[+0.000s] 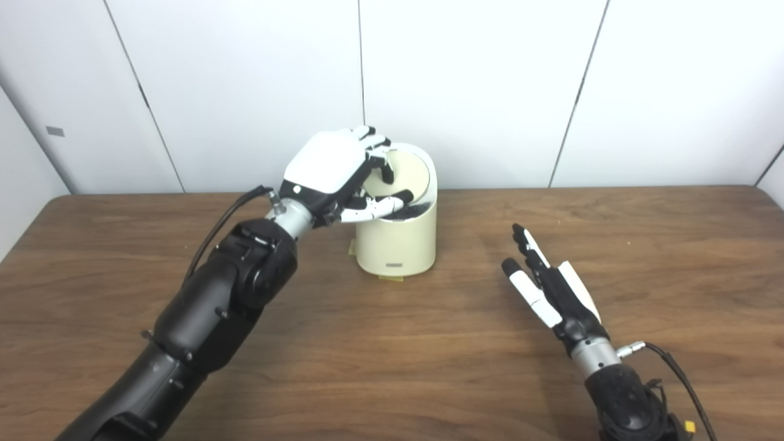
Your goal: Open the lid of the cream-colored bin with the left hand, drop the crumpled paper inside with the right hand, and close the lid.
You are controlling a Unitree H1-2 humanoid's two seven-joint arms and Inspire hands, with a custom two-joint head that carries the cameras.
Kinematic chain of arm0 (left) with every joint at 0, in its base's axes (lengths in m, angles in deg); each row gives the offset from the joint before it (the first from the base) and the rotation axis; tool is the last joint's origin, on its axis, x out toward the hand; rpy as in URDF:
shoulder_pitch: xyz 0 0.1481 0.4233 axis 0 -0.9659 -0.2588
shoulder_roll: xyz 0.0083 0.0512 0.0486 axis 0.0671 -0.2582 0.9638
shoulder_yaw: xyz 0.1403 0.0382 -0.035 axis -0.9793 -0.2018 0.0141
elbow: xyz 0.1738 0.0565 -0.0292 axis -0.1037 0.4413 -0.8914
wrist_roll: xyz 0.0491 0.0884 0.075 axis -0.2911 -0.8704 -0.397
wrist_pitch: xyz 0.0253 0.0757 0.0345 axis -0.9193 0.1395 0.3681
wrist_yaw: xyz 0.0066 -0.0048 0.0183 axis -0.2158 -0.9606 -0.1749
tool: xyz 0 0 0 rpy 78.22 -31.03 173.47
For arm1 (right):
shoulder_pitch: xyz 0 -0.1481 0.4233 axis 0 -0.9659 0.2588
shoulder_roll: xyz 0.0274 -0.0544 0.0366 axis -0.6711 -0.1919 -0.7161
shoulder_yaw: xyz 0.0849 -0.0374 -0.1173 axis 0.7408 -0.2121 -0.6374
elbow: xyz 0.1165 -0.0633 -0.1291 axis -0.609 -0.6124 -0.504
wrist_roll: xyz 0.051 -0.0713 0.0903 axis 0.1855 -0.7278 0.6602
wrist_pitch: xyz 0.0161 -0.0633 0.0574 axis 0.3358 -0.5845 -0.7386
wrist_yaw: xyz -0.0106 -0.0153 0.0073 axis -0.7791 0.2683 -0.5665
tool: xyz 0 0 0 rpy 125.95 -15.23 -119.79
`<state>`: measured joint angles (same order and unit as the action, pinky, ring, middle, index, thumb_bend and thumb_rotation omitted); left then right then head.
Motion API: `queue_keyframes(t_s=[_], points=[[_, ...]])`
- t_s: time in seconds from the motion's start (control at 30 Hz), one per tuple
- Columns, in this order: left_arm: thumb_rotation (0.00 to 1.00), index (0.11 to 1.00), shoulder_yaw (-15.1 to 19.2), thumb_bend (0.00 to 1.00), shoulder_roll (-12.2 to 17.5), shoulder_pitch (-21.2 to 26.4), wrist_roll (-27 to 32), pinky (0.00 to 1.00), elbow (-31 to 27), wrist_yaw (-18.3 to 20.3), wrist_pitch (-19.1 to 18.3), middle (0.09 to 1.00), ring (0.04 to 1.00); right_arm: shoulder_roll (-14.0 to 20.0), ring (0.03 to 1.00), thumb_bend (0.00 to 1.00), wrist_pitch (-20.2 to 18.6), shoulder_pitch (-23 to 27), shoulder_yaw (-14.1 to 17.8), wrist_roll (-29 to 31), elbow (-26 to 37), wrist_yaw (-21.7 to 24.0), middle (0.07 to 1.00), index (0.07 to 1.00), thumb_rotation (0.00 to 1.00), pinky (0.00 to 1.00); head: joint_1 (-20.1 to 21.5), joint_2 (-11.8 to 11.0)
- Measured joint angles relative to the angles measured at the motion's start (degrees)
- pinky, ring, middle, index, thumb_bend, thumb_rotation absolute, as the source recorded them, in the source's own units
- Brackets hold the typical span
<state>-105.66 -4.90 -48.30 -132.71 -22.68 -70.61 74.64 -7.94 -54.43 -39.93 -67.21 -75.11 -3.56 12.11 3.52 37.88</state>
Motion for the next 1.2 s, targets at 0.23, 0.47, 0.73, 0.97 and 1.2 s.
queue_keyframes(t_s=[0.23,0.47,0.73,0.97,1.2], points=[[1.00,0.660,-2.0,0.52,0.1,-0.7,-6.5,0.97,-0.9,-0.5,0.3,0.935,0.989,-0.2,0.991,0.62,-0.4,0.0,0.1,0.6,1.9,0.2,1.000,1.000,1.00,0.97,0.2,0.6],[0.98,0.682,-3.5,0.54,0.1,-1.5,-10.5,0.97,-1.1,-2.2,0.3,0.939,0.984,-0.3,0.990,0.67,-1.2,0.1,1.1,3.8,2.0,0.8,1.000,1.000,1.00,0.92,0.4,0.9],[1.00,0.685,-3.8,0.53,0.1,-2.5,-11.3,0.98,-1.1,-3.2,0.3,0.939,0.992,-0.2,0.991,0.69,-1.2,0.5,1.3,5.3,2.0,1.1,1.000,1.000,1.00,0.91,0.1,0.6],[0.73,0.773,4.8,0.47,-3.7,-8.8,2.0,0.83,-7.6,0.2,-2.4,0.873,0.894,-0.1,0.993,0.65,-1.2,0.7,2.4,6.7,1.9,1.1,0.998,1.000,1.00,0.93,-0.1,0.2],[0.78,0.991,21.3,0.44,-13.9,-19.0,27.1,0.93,-19.3,2.5,-13.1,0.985,0.965,-0.4,0.990,0.64,-1.3,1.0,2.7,9.2,1.8,1.5,1.000,1.000,1.00,0.89,0.1,0.1]])
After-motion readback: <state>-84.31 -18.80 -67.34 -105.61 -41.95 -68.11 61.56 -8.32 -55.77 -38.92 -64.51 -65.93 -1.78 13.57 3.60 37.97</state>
